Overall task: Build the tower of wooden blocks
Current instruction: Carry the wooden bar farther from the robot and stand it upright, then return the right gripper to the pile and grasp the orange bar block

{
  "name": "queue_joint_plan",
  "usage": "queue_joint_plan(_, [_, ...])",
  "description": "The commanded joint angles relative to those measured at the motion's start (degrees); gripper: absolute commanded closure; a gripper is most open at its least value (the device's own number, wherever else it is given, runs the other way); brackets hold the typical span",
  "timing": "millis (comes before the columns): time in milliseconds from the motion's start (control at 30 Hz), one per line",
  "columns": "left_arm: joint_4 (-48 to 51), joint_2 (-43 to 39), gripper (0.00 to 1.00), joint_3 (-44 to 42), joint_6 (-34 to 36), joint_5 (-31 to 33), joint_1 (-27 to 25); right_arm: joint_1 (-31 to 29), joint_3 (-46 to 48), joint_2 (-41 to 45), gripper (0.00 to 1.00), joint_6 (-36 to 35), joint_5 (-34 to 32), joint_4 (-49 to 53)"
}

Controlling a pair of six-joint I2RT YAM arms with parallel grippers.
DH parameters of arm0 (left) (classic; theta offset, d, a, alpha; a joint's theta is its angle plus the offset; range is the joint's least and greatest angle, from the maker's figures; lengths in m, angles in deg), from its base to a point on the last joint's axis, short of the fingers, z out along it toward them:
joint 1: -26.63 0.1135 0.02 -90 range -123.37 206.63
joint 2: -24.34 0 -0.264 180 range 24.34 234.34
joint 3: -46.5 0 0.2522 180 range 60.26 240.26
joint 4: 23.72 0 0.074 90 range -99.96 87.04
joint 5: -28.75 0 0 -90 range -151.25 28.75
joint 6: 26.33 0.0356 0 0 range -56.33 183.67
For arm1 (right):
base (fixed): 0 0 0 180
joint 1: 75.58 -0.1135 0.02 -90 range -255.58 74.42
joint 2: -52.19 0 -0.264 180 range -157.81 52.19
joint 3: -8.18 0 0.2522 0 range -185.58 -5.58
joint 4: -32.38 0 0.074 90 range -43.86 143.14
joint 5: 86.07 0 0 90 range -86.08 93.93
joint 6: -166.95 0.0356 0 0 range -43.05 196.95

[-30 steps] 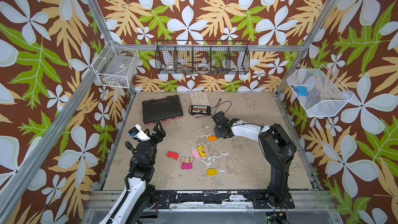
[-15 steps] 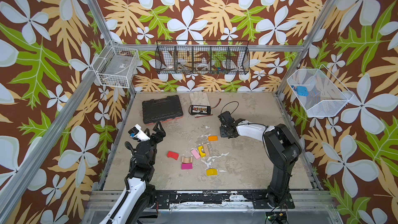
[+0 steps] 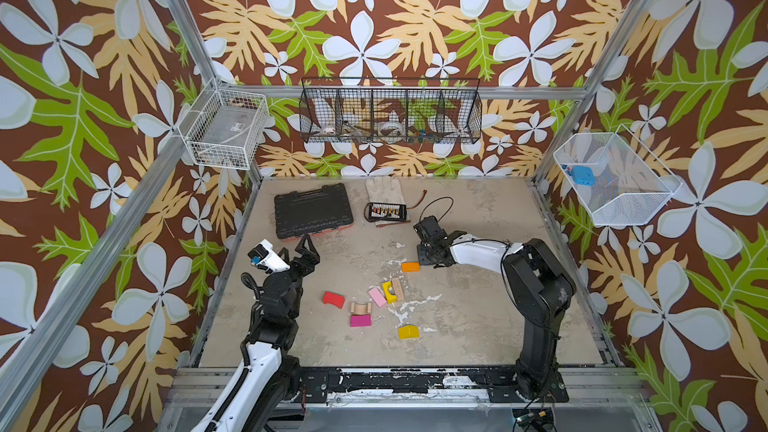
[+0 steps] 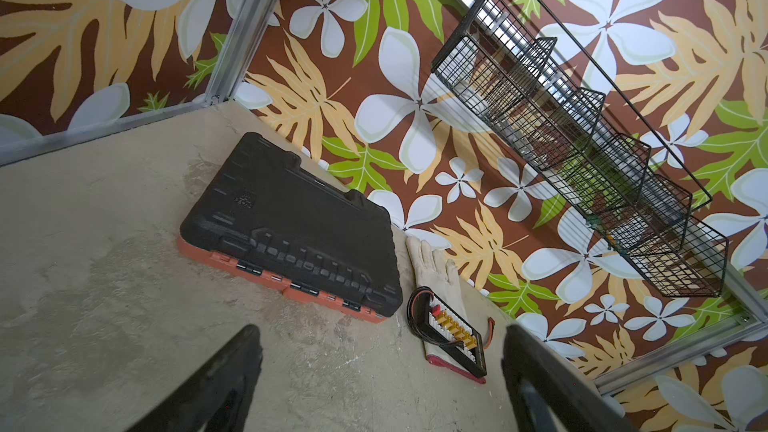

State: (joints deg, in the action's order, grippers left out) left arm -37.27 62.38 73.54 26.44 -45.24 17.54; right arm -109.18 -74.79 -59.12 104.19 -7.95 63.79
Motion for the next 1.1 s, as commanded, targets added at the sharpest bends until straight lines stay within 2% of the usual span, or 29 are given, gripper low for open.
queue_joint_plan(0, [-1.96,0.0,0.08,0.26,-0.18,-0.37,0.1,-0.1,0.58,0.75,0.58,0.4,0.36,2.14])
queue_joint_plan(100, [-1.96,-0.06,0.08,0.28,-0.17,-0.32,0.1,-0.33,0.53,2.06,0.53,-0.59,-0.33,1.99])
queue_joint_plan(267, [-1.96,-0.07,0.08,0.26,-0.19,-0.37,0.05,-2.41,-0.46,5.93,0.43,-4.9,-6.22,3.03])
queue_joint_plan(367, [-1.95,-0.2,0.08,0.28,-0.2,-0.44,0.03,-2.58,1.7,10.3,0.4,-5.77,-6.45,1.18])
queue_joint_plan(533, [-1.88,-0.49,0.08,0.26,-0.21,-0.45,0.04,-1.76,4.0,15.19,0.36,-5.46,-12.25,0.75])
queue_joint_plan(600, [-1.93,-0.58,0.08,0.22,-0.21,-0.46,0.08,-0.47,5.1,16.41,0.36,-5.07,-11.76,0.14])
queue_joint_plan(733, [-1.9,-0.78,0.08,0.17,-0.29,-0.45,0.07,1.27,7.82,19.0,0.35,-5.01,-7.06,-2.81])
queue_joint_plan(833, [-1.96,-0.65,0.08,0.17,-0.3,-0.47,0.03,0.52,9.85,20.24,0.35,-7.37,1.74,-7.42])
queue_joint_plan(933, [-1.97,-0.51,0.08,0.18,-0.29,-0.45,0.1,-0.35,9.8,18.94,0.33,-9.02,9.13,-9.78])
queue_joint_plan(1067, [-1.96,-0.42,0.08,0.22,-0.3,-0.45,0.03,-2.25,8.19,14.22,0.33,-10.35,15.69,-10.97])
